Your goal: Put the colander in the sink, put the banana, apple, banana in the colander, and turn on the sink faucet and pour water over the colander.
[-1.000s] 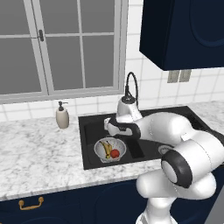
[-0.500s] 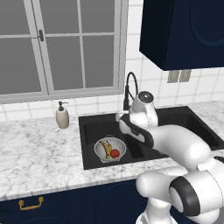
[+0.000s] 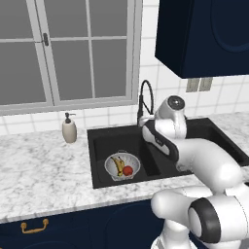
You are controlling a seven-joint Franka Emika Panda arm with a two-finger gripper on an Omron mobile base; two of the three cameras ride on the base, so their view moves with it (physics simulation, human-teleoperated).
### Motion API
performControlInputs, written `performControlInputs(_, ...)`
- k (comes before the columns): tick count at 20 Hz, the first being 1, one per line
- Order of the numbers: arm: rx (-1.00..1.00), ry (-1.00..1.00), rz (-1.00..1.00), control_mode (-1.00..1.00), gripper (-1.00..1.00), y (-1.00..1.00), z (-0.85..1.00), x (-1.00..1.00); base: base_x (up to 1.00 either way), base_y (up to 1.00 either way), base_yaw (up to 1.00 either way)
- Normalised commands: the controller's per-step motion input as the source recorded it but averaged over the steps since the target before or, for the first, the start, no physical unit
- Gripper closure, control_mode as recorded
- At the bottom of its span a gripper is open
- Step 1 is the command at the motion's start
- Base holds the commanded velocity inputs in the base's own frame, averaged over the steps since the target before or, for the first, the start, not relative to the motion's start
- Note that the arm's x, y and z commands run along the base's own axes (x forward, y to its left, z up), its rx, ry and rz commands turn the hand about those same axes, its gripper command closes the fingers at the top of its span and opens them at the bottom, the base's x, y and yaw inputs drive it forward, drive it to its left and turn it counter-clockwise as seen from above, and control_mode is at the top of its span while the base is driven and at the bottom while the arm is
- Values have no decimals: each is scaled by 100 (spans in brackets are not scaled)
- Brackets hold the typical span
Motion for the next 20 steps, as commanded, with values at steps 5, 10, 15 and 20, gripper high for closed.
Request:
performControlInputs(5, 0, -1, 0, -100, -100, -15, 36, 48, 0, 0, 0)
performControlInputs(10, 0, 0, 0, -100, -100, -6, 28, 39, 0, 0, 0)
performControlInputs(15, 0, 1, 0, -100, -100, -2, 1, 44, 0, 0, 0)
performControlInputs(20, 0, 0, 0, -100, -100, 1, -19, 47, 0, 0, 0)
